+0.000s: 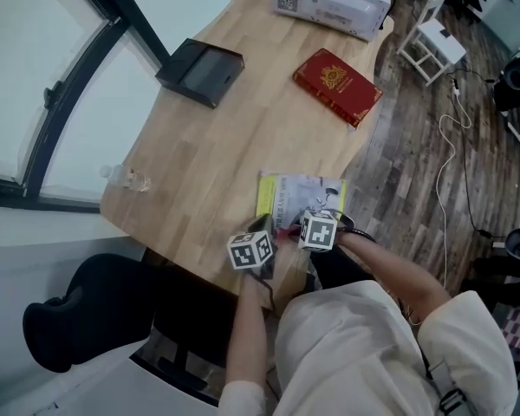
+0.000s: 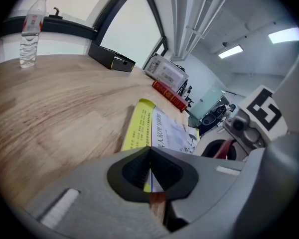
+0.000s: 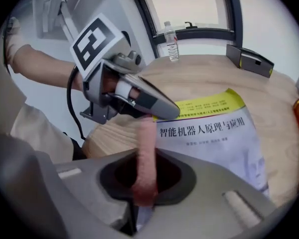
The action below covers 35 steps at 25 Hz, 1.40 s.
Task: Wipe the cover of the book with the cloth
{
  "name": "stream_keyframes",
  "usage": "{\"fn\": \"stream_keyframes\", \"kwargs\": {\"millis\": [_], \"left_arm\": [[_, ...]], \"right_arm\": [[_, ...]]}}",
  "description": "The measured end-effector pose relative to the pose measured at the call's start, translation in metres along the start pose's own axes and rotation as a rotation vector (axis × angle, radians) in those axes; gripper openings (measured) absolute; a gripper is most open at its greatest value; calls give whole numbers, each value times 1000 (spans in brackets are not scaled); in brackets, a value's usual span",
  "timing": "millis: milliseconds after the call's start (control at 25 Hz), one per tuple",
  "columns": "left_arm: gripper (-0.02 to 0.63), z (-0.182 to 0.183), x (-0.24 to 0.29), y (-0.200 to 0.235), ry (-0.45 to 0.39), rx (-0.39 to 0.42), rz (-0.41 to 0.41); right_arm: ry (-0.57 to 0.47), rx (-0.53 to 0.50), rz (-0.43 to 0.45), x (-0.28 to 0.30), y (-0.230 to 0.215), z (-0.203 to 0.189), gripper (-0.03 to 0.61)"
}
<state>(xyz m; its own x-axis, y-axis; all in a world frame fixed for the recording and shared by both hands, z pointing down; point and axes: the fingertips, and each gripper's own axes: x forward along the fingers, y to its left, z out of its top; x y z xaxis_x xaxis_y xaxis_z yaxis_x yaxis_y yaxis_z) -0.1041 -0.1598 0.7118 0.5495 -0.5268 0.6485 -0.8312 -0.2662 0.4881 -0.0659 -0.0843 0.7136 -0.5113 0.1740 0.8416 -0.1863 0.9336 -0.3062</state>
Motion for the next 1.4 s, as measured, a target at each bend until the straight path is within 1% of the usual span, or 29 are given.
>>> {"fn": "stream_keyframes", "kwargs": {"millis": [80, 200, 280, 400, 560, 720, 840, 1000, 1160, 1200, 1280, 1360, 1400], "left_arm": [[6, 1, 1, 0, -2, 1, 2], [6, 1, 3, 1, 0, -5, 7], [6, 0, 2, 1, -2, 0, 6], [6, 3, 3, 3, -20, 27, 17], [6, 0, 3, 2, -28, 17, 27], [6, -1, 3, 1, -26, 19, 26], [6, 1, 2, 2, -34, 32, 28], [6, 0, 2, 1, -39, 42, 26], [6, -1, 2, 0, -34, 51, 13], [6, 0, 2, 0, -34, 53, 10], [6, 0, 2, 1, -34, 53, 12], [6, 0, 2, 0, -37, 47, 12], [6, -1, 1, -1, -39, 45, 9]], "right_arm": [[4, 24, 21, -1, -14, 1, 32], [31, 19, -3, -8, -41, 3, 32], [34, 12, -42, -12, -61, 10, 32], [23, -32, -117, -18, -95, 26, 32], [41, -82, -223, -26, -131, 34, 32], [27, -92, -312, -34, -160, 39, 32], [-13, -90, -375, -35, -170, 45, 32], [2, -140, -488, -33, -180, 49, 32], [20, -96, -580, -32, -188, 57, 26], [27, -103, -613, -30, -188, 60, 23], [47, -160, -668, -23, -182, 66, 23], [55, -205, -699, -18, -175, 68, 23], [50, -205, -707, -17, -173, 67, 23]]}}
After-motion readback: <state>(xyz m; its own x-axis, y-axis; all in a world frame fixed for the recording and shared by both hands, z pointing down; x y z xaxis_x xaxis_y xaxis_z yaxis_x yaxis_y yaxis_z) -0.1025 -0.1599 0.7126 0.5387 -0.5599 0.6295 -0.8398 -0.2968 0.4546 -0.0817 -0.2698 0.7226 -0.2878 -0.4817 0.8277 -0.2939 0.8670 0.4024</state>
